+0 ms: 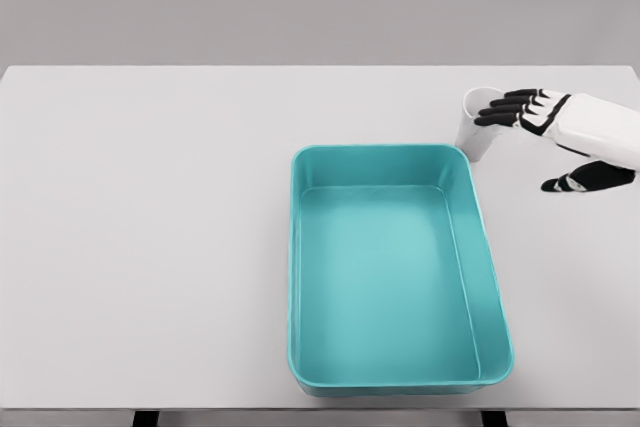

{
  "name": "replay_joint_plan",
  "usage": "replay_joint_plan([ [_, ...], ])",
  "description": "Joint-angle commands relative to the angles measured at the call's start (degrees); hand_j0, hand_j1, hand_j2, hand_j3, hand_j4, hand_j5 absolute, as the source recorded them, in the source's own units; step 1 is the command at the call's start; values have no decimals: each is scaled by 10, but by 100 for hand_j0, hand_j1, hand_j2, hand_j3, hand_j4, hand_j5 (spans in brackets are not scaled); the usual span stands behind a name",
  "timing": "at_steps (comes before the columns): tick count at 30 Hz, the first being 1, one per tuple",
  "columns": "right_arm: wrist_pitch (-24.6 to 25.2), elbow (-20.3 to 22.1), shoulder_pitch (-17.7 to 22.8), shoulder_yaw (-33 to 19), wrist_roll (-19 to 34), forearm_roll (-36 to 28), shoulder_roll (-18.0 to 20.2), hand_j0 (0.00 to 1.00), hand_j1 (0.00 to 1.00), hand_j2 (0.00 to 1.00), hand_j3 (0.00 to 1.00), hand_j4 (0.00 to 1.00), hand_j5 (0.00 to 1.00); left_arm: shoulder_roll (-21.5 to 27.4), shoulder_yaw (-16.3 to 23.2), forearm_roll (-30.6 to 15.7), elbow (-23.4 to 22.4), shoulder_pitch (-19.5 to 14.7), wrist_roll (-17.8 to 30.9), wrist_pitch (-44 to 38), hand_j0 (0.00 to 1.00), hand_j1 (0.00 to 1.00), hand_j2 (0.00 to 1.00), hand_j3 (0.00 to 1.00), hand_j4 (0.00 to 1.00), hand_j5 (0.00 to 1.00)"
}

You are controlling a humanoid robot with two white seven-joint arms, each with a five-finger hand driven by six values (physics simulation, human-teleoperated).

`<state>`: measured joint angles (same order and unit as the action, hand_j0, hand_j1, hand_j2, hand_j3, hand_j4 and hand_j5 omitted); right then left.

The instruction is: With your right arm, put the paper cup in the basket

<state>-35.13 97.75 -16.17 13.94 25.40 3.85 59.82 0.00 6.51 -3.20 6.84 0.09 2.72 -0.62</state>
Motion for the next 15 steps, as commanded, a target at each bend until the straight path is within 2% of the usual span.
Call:
replay_joint_plan([
  [1, 1, -5, 0, -12, 2, 9, -5, 100, 100, 100, 100, 100, 100, 0, 0, 0, 0, 0, 0, 0, 100, 100, 100, 100, 100, 100],
  [5, 1, -14, 3, -18, 2, 34, -8, 100, 100, 100, 100, 100, 100, 0, 0, 0, -1, 0, 0, 0, 100, 100, 100, 100, 100, 100],
  [6, 1, -37, 2, -40, 2, 38, -20, 100, 100, 100, 100, 100, 100, 0, 0, 0, 0, 0, 0, 0, 100, 100, 100, 100, 100, 100],
  [8, 1, -92, 3, -89, 12, 36, -97, 100, 100, 100, 100, 100, 100, 0, 0, 0, -1, 0, 0, 0, 100, 100, 100, 100, 100, 100],
  [9, 1, -110, 2, -100, 25, 35, -112, 100, 100, 100, 100, 100, 100, 0, 0, 0, 0, 0, 0, 0, 100, 100, 100, 100, 100, 100],
  [10, 1, -142, 0, -121, 69, 21, -131, 100, 100, 100, 100, 100, 100, 0, 0, 0, -1, 0, 0, 0, 100, 100, 100, 100, 100, 100],
  [11, 1, -161, -1, -123, 87, -14, -136, 100, 100, 100, 100, 100, 100, 0, 0, 0, 0, 0, 0, 0, 100, 100, 100, 100, 100, 100],
  [13, 1, -185, 0, -117, 96, -74, -136, 100, 100, 100, 100, 100, 100, 0, 0, 0, 0, 0, 0, 0, 100, 100, 100, 100, 100, 100],
  [15, 32, -209, 0, -120, 96, -122, -167, 100, 100, 100, 100, 100, 100, 0, 0, 0, -1, 0, 0, 0, 100, 100, 100, 100, 100, 100],
])
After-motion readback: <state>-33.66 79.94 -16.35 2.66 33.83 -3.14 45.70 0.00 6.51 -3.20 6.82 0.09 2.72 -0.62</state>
